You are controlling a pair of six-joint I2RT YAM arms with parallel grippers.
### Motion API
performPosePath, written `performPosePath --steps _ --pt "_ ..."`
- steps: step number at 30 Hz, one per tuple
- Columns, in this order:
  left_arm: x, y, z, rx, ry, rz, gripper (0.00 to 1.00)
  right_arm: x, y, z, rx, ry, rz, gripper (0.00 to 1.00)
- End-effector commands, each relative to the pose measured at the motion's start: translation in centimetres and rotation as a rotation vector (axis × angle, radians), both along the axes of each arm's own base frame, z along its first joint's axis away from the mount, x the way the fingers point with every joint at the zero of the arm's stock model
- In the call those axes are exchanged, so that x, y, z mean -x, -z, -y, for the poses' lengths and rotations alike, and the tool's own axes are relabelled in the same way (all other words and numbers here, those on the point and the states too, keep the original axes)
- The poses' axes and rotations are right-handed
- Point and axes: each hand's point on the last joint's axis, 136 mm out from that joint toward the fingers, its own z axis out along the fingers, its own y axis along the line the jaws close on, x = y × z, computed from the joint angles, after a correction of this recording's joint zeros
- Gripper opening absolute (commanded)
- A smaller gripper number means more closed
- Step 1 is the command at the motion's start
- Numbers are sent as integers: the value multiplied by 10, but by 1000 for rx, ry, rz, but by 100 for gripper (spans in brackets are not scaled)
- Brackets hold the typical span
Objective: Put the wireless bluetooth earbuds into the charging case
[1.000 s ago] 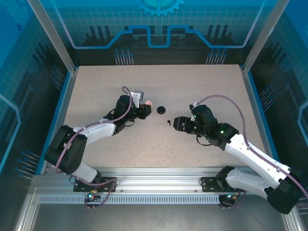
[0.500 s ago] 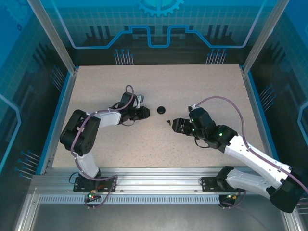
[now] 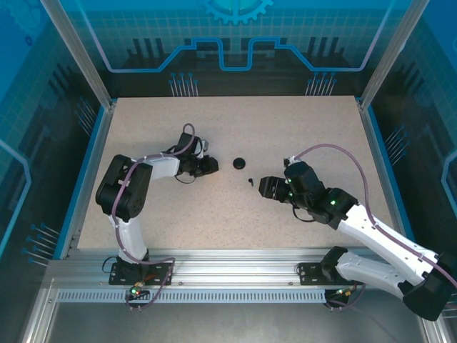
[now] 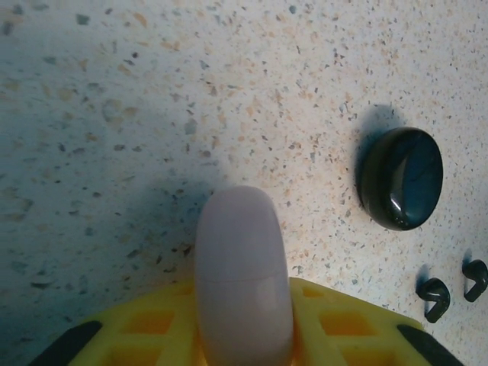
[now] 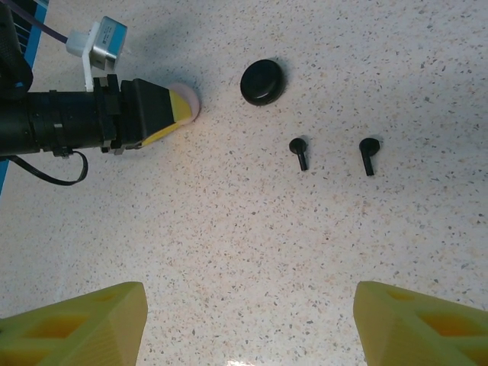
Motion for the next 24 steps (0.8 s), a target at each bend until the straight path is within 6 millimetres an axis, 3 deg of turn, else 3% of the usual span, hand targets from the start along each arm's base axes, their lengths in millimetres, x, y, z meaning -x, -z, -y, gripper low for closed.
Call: performPosePath --steps 1,8,9,17,24 --pt "0 2 -11 -33 9 -41 35 1 -14 1 5 -5 29 73" --pt "-8 -26 -18 -56 29 -9 44 1 -16 4 23 2 26 75" --pt "-10 -33 -19 -59 29 4 44 0 -25 3 11 3 41 76" --pt "-20 -112 -35 -82 14 164 48 -6 -34 3 60 -6 55 80" --pt "-13 -163 -54 -96 -35 298 67 -20 -40 2 164 -27 85 81"
